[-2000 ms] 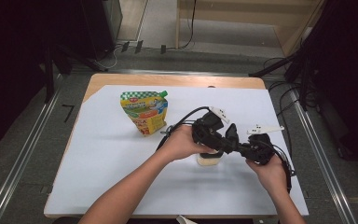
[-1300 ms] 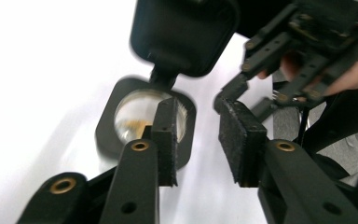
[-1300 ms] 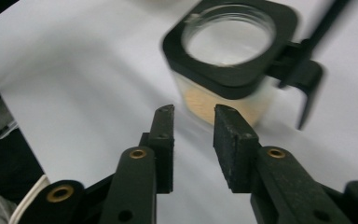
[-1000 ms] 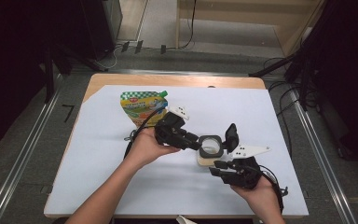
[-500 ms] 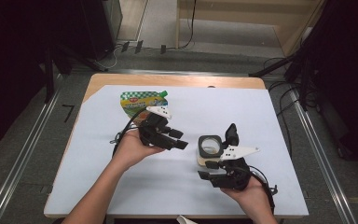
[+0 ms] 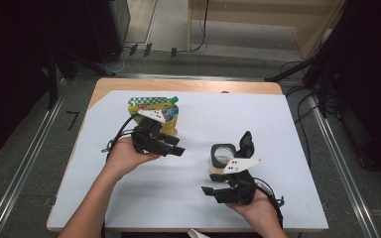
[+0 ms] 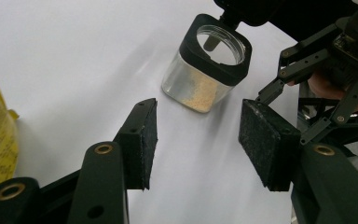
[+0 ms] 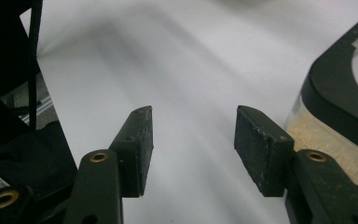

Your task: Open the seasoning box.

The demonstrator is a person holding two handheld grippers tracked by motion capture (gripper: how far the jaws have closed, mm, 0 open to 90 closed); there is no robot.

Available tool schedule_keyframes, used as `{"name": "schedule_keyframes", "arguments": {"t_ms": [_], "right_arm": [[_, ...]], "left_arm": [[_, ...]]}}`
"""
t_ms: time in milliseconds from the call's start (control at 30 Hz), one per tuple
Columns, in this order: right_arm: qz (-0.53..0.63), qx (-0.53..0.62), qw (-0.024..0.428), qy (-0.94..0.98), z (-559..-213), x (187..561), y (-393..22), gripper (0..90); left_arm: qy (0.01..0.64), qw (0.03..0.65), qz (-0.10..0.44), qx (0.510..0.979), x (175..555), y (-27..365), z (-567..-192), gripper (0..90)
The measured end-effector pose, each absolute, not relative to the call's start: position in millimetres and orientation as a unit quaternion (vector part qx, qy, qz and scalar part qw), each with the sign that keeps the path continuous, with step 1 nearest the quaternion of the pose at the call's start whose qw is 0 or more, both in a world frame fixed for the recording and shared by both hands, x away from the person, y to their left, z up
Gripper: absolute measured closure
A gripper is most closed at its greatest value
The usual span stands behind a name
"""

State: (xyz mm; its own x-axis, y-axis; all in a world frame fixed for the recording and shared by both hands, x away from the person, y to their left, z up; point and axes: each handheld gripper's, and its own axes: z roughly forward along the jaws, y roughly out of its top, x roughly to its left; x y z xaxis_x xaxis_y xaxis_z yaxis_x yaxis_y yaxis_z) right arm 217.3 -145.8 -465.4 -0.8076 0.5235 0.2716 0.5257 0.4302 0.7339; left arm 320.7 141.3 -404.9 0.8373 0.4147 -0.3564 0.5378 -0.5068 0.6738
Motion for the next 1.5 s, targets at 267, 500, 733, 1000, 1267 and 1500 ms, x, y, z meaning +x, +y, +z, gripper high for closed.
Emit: {"name": "schedule_keyframes", "arguments": {"t_ms": [267,500,733,1000,1267,1500], "right_arm": [[-0.435,-0.303,0.004,-0.848,-466.9,217.9,-140.9,48.1],[-0.436,-0.295,0.007,-0.85,-467.1,218.4,-137.0,48.1],[-0.434,-0.289,0.008,-0.853,-468.7,218.1,-134.3,48.1],[-0.432,-0.286,0.01,-0.855,-469.7,217.8,-132.7,48.1],[-0.429,-0.285,0.012,-0.857,-471.4,216.7,-130.4,48.1],[-0.428,-0.284,0.01,-0.858,-472.3,215.6,-130.2,48.0]], "left_arm": [[0.299,0.417,-0.062,0.856,322.9,162.3,-403.2,48.0],[0.323,0.414,-0.046,0.85,326.6,184.8,-401.7,48.1],[0.352,0.413,-0.027,0.839,330.9,212.1,-398.9,48.5],[0.377,0.412,-0.012,0.83,338.8,235.2,-399.9,48.5],[0.397,0.405,-0.002,0.823,347.4,254.2,-400.5,48.3],[0.416,0.394,0.004,0.82,356.3,264.4,-401.2,46.9]]}}
